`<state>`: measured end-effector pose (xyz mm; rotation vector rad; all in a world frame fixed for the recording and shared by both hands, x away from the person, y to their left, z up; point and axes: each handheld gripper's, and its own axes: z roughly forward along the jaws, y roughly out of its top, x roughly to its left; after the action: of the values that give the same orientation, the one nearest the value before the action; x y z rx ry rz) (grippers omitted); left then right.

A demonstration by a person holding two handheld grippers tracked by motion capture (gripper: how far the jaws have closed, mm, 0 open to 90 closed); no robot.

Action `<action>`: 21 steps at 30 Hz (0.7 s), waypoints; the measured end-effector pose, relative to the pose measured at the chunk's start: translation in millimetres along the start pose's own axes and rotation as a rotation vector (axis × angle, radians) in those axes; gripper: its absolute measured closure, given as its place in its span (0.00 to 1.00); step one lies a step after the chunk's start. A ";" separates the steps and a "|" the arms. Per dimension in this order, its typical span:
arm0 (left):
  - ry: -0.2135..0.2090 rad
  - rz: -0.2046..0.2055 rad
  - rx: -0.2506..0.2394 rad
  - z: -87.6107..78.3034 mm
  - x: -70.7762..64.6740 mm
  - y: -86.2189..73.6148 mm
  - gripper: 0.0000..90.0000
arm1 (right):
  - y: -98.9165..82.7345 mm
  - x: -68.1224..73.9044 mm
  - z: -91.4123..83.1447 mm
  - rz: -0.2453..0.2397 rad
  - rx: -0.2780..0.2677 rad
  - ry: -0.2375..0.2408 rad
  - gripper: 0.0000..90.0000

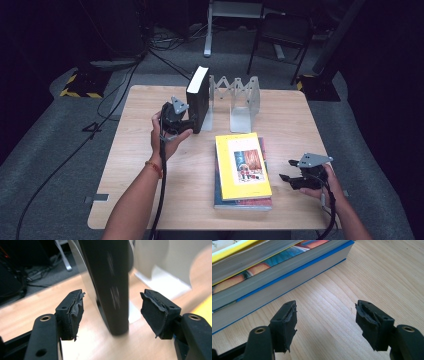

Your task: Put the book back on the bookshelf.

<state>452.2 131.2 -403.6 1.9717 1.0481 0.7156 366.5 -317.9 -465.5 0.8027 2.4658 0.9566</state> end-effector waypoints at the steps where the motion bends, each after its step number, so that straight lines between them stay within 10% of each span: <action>1: -0.012 0.011 0.013 -2.5 -1.9 -7.1 0.37 | 0.0 0.1 0.0 0.001 0.000 -0.001 0.38; 21: -0.228 0.174 0.226 -29.8 -50.0 -104.2 0.35 | 2.0 2.9 -1.5 0.011 -0.013 0.019 0.40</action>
<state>360.7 136.8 -480.1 2.2993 0.8577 0.4637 364.2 -315.6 -463.4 0.8078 2.4711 0.9872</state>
